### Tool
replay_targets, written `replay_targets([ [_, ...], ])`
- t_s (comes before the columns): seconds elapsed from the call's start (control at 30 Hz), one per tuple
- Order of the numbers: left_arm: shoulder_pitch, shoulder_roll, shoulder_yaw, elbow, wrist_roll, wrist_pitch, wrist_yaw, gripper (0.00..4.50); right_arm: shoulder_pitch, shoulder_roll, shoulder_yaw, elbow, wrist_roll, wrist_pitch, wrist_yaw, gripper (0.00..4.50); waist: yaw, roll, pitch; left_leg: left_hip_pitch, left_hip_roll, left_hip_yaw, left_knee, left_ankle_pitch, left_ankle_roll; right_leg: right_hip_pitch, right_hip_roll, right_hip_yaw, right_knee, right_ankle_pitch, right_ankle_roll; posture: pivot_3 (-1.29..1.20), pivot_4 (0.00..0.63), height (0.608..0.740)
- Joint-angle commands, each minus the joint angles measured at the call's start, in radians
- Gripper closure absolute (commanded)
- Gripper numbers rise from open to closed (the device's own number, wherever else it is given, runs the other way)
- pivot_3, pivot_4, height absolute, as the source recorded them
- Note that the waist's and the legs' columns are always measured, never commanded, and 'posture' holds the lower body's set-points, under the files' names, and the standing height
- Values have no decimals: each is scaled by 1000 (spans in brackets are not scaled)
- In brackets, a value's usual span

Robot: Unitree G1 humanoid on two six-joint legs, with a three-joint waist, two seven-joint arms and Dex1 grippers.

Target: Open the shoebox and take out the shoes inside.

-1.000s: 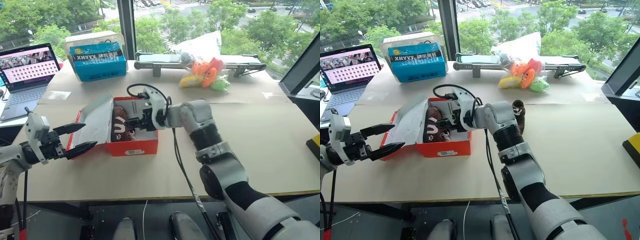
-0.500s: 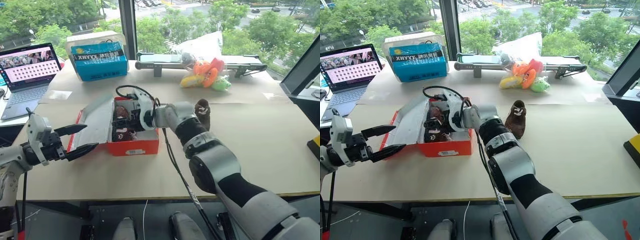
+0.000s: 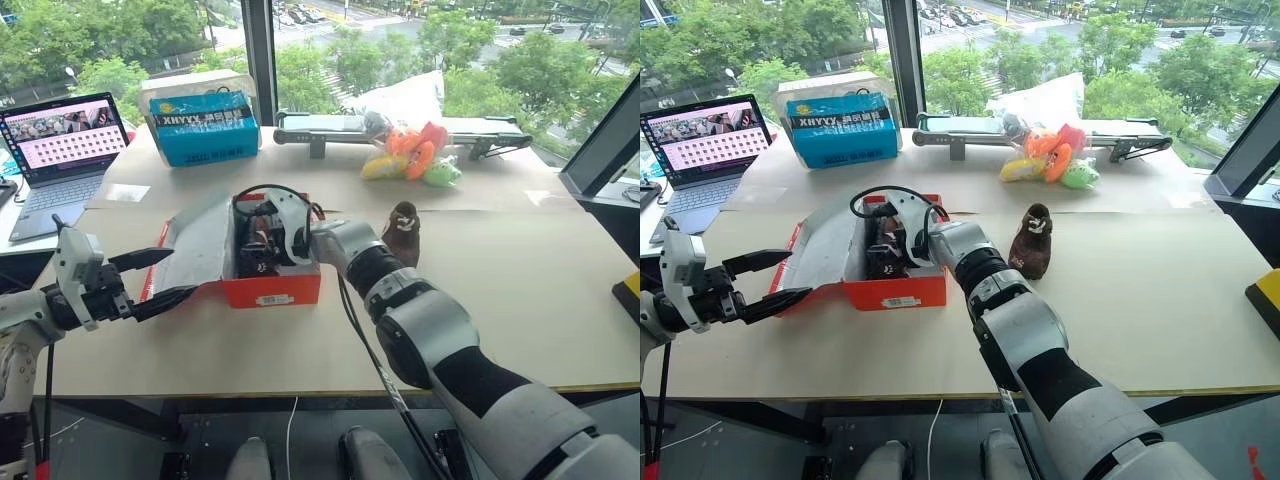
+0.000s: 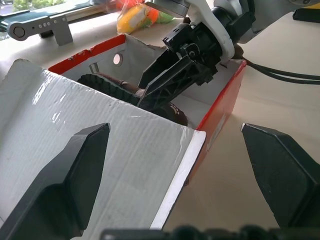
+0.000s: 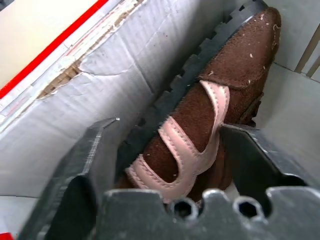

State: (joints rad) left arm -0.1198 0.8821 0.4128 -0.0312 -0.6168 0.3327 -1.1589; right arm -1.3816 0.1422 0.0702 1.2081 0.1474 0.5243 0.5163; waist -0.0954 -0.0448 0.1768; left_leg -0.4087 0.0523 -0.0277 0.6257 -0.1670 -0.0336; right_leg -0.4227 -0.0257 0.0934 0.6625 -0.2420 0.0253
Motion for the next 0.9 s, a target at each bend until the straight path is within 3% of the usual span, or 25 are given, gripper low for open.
replay_targets([
  [0.03,-22,19,16,-24,1,-10,3,0,17,56,8,39,-44,14,-40,2348,-1,0,0,1,0,0,0,0,0,1,0,0,0,0,0,0,150,736],
  [0.17,-34,18,10,-15,8,-14,5,0,20,58,-2,39,-39,26,-41,3522,-5,0,0,3,0,0,-1,0,0,1,1,1,1,0,-1,0,150,736],
  [0.3,-40,15,9,-13,14,-14,4,0,19,59,-14,36,-35,34,-45,4270,-7,0,-1,3,0,0,-1,0,0,1,1,1,1,0,-1,0,150,736],
  [0.9,-63,7,-6,-1,35,-16,4,0,-51,40,-103,-30,8,83,-57,4395,-23,0,-1,2,0,0,-2,0,0,-1,1,1,0,-1,-1,0,150,736],
])
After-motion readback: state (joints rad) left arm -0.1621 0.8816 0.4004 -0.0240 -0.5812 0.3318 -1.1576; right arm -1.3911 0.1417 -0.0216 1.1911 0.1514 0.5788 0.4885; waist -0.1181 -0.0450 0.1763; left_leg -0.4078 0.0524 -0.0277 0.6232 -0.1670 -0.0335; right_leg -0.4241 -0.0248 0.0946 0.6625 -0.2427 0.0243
